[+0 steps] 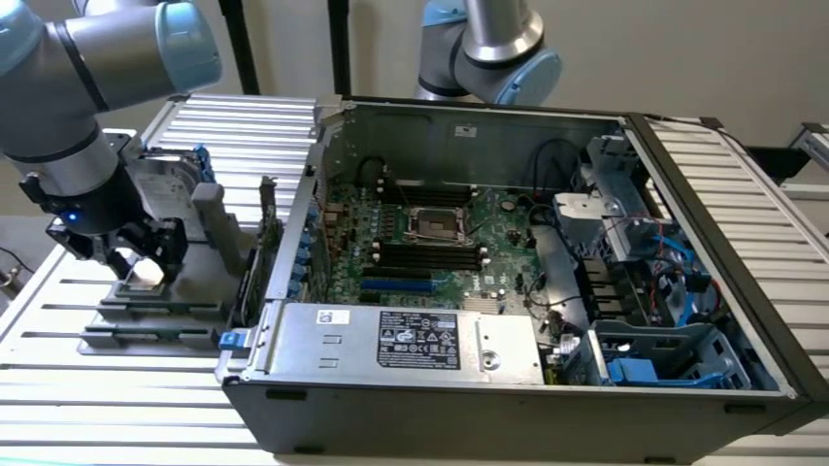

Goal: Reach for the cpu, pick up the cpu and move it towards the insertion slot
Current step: 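Pick up the cpu and move it towards the insertion slot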

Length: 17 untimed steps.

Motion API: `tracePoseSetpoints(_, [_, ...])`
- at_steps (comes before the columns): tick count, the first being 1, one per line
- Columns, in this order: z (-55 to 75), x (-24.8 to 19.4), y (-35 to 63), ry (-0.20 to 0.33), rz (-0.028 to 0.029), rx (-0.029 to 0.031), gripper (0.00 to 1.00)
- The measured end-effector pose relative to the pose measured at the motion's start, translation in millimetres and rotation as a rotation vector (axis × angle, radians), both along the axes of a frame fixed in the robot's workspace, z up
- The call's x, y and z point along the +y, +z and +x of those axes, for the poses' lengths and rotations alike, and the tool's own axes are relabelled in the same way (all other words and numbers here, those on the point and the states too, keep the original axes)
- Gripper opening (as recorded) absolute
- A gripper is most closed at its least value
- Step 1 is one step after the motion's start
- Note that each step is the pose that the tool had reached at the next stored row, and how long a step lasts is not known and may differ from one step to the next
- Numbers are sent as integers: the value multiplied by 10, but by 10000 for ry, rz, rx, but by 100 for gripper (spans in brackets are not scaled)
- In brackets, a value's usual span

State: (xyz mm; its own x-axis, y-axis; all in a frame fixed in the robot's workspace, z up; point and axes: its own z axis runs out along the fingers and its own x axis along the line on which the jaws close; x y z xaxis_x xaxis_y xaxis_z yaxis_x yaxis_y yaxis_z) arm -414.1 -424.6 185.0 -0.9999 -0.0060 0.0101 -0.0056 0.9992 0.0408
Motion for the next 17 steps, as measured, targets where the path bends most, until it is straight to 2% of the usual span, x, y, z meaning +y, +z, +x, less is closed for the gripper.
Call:
tracePoseSetpoints(6, [1,0,1,1,-2,125,67])
tracePoseSetpoints(13, [2,1,-4,1,0,132,67])
tracePoseSetpoints(15, [2,2,-5,1,-1,135,59])
tracePoseSetpoints(17, [2,1,-6,1,-2,135,59])
